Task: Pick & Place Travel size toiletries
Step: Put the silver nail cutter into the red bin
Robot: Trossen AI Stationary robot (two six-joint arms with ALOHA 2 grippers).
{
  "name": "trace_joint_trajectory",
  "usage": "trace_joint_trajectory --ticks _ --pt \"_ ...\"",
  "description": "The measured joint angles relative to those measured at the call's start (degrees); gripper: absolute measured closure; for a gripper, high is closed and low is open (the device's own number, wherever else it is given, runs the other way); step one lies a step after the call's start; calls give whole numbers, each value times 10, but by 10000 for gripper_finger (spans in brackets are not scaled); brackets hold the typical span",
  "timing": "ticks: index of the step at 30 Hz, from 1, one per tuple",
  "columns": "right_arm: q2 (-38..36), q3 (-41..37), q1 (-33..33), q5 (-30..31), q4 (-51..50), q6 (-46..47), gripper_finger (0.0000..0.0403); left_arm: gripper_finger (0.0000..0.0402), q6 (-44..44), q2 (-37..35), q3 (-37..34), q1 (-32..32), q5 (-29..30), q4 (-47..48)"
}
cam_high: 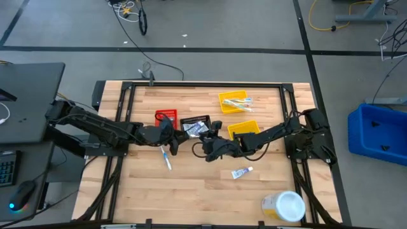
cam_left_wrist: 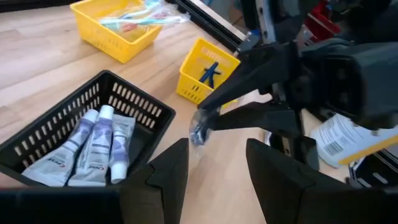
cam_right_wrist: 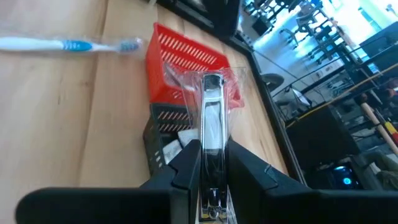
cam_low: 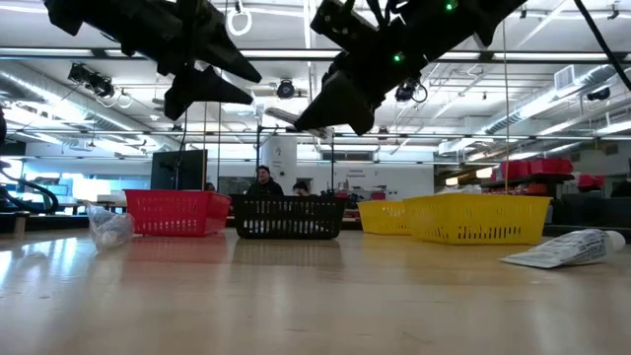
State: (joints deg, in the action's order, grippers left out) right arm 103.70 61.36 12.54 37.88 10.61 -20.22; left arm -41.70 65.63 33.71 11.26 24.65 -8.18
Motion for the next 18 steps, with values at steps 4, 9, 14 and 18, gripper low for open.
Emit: trace_joint_trajectory --ticks 4,9,14,18 --pt "0 0 2 -1 37 -2 332 231 -30 3 0 -12 0 1" --pt "-1 0 2 -25 66 -9 332 231 -56 17 0 -22 -3 -3" --pt "-1 0 1 -30 69 -17 332 231 -45 20 0 -22 -3 -4" --pt "2 0 1 -32 81 -17 333 231 -45 20 0 -22 -4 -16"
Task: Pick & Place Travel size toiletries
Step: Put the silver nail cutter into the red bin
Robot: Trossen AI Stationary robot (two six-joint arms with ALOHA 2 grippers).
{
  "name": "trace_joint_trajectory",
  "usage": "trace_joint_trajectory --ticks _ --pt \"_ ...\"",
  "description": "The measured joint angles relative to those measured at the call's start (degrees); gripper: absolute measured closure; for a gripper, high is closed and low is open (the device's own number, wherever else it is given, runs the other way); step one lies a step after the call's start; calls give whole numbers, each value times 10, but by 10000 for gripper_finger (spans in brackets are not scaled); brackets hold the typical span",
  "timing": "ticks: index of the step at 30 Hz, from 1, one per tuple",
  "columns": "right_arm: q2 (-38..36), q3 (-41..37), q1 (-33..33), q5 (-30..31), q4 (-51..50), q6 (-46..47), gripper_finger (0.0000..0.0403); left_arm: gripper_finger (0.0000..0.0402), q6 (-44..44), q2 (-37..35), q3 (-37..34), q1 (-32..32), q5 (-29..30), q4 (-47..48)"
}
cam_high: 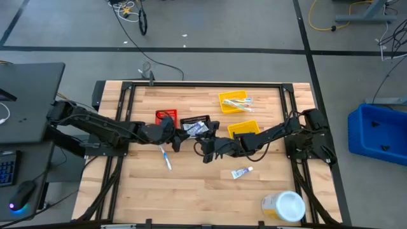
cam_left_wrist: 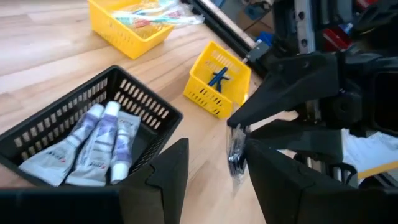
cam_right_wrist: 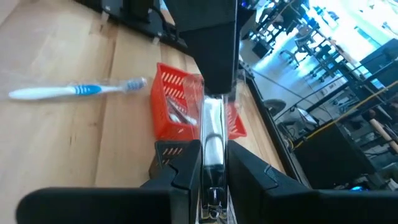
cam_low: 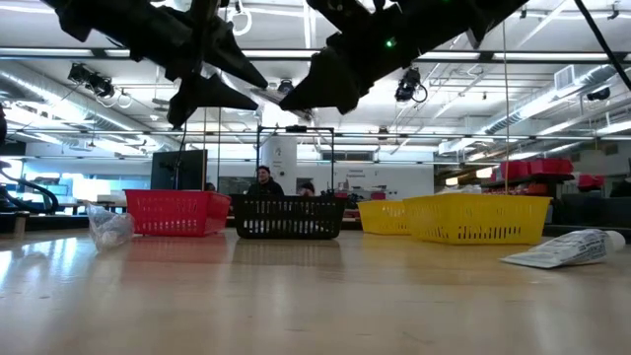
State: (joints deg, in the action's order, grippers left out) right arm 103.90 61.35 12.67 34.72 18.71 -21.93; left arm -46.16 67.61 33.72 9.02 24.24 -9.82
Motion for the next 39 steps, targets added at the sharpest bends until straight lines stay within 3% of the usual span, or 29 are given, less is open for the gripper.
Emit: trace_joint_trajectory --ticks 13,29,33,39 --pt "0 0 -10 -10 39 -11 333 241 -1 0 0 0 -8 -22" --pt "0 0 -11 -9 44 -19 333 366 4 0 0 0 -17 -42" --pt "0 0 -11 -10 43 -24 311 362 12 0 0 0 -14 -36" --pt "0 0 -10 -8 36 5 240 366 6 0 -1 -1 -11 13"
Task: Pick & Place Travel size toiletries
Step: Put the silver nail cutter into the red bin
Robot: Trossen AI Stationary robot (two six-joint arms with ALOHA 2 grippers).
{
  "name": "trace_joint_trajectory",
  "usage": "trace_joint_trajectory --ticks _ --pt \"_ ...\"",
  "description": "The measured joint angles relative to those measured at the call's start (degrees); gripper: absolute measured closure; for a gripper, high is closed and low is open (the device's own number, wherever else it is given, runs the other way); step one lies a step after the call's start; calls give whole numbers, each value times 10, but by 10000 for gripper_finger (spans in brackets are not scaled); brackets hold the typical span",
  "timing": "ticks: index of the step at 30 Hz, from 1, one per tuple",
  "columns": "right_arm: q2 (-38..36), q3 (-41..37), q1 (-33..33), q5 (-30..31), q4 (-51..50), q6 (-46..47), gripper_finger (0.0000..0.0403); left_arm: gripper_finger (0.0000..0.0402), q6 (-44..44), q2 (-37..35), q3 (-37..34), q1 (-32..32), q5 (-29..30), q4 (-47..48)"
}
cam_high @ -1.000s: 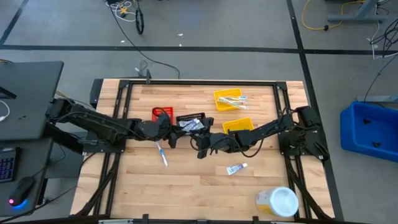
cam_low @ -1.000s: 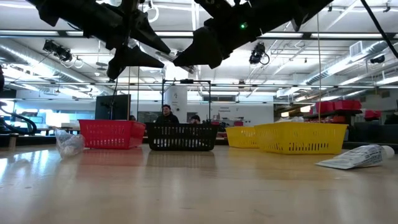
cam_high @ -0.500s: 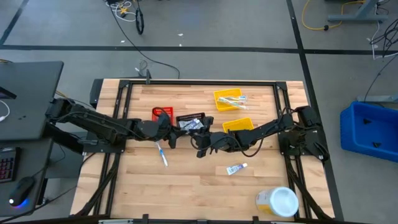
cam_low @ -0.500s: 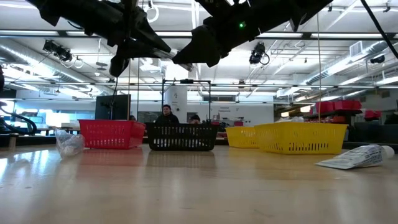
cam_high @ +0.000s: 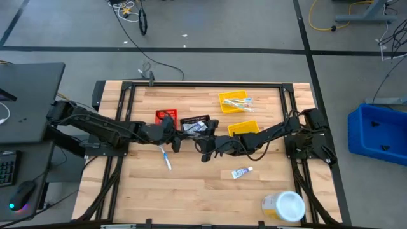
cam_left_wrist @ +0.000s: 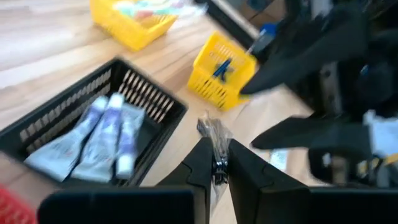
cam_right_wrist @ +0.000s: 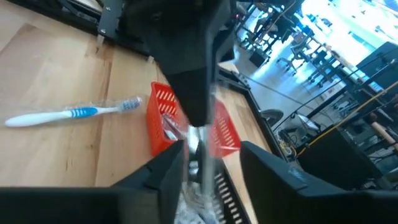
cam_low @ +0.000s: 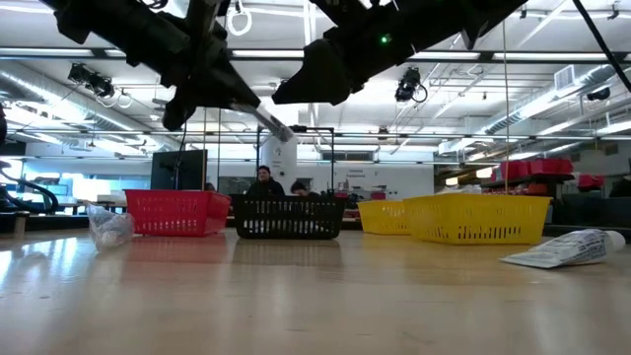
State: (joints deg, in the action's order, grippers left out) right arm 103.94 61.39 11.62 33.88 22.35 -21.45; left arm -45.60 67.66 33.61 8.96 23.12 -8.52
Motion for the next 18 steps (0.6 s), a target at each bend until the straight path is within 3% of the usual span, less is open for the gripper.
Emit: trace_joint_trajectory --ticks 5,9,13,18 --pt "0 0 0 0 -29 8 187 368 17 -25 7 -5 10 46" --pt "0 0 0 1 -44 25 162 367 17 -78 30 -21 45 151" --pt "0 0 0 1 -45 26 154 367 -19 -126 36 -39 107 280" --pt "0 0 0 0 -45 26 165 366 -104 -130 36 -53 124 421"
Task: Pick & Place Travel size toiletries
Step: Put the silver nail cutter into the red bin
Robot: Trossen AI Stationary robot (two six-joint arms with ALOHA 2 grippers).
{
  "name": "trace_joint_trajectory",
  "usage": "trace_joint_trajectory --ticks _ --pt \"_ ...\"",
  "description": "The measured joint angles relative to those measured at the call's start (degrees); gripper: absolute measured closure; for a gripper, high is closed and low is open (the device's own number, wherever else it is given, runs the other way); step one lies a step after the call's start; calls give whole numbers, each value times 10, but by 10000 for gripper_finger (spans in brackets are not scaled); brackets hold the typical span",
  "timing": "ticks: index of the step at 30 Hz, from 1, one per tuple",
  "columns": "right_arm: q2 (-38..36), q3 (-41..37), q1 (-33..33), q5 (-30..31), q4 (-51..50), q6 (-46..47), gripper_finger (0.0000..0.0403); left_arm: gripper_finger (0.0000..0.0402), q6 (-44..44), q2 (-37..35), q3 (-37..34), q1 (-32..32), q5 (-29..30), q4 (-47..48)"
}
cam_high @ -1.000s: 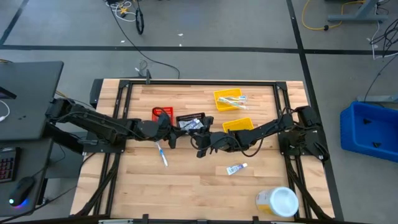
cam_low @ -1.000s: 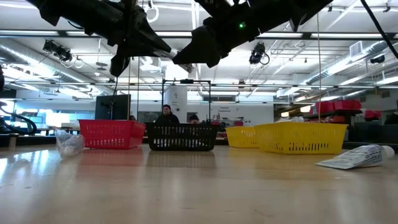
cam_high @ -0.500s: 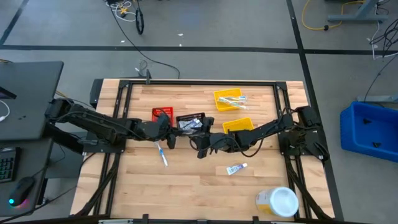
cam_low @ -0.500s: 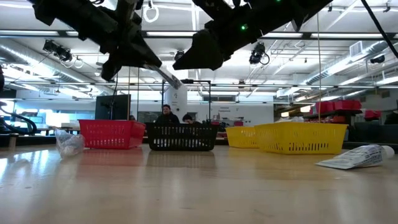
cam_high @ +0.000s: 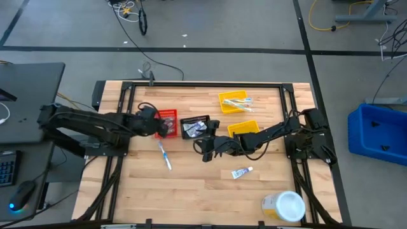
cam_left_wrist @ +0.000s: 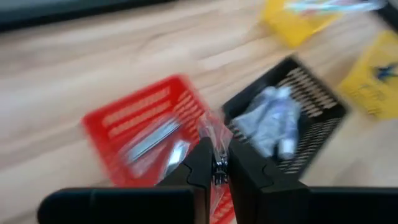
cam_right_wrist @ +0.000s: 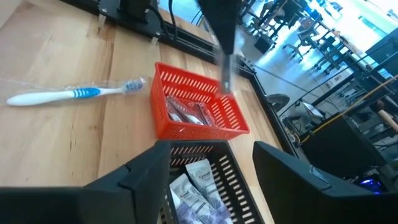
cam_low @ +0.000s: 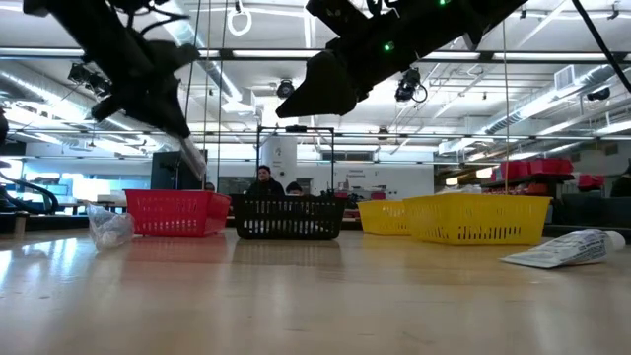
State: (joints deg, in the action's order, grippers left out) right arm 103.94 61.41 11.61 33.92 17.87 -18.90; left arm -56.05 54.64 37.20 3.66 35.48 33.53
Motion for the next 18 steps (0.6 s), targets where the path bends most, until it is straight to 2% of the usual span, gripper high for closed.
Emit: trace_joint_trajectory --ticks 8,18 --pt "0 0 0 -1 0 8 193 366 -80 56 -55 -2 -7 -79" --pt "0 0 0 -1 -3 8 221 355 -106 112 -84 -24 -44 -127"
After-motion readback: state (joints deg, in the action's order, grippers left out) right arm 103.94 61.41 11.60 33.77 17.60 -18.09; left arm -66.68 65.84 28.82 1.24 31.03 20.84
